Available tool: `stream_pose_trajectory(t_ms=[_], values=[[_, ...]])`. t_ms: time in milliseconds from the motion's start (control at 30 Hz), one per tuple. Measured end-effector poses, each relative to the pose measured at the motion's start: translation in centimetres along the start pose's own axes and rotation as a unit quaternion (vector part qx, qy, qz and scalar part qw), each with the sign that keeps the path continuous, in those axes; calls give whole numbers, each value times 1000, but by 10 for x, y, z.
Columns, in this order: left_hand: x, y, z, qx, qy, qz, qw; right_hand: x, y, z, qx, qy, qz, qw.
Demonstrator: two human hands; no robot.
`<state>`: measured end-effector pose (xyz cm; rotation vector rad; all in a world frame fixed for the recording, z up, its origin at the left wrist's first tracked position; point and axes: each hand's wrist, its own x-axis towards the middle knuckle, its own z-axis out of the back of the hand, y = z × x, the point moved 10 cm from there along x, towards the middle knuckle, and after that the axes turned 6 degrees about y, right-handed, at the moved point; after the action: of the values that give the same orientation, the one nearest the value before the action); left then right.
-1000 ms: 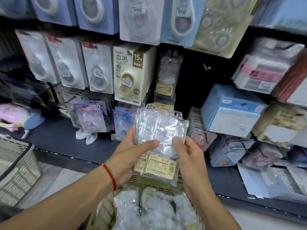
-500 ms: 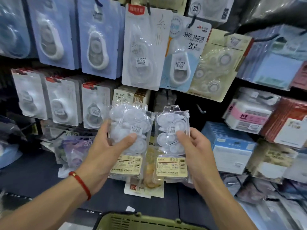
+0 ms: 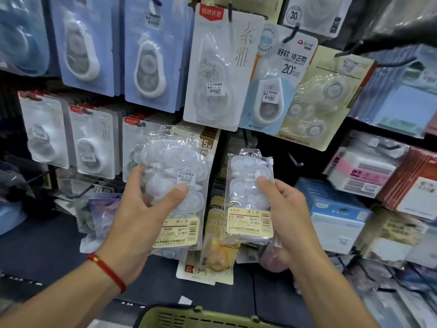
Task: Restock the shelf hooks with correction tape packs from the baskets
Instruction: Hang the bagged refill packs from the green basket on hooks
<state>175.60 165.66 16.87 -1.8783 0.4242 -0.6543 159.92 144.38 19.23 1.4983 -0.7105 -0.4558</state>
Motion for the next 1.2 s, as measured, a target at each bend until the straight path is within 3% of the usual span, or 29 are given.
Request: stream_pose_trajectory(t_ms=[133, 400, 533, 667, 733, 800, 900, 1200], values=[[1, 4, 2, 0, -4, 8, 1000, -4, -24, 1, -25, -7, -22, 999], [2, 13, -8, -4, 25, 2, 1000, 58, -59, 14, -78, -101, 9, 992], [2, 16, -18, -8, 54, -9, 998, 109, -74, 24, -121, -137, -38, 982], [2, 18, -18, 1, 60, -19, 998, 96, -77, 37, -178, -204, -36, 962], [3, 20, -16, 9, 53, -20, 998, 73, -74, 20, -129, -150, -4, 980], [3, 21, -16, 16, 47, -23, 998, 42, -59, -10, -100, -44, 43, 993], [1, 25, -19, 31, 41, -20, 998, -3, -35, -50, -126, 100, 79, 984], [-1, 33, -23, -7, 67, 16, 998, -28, -18, -57, -106, 117, 76, 985]])
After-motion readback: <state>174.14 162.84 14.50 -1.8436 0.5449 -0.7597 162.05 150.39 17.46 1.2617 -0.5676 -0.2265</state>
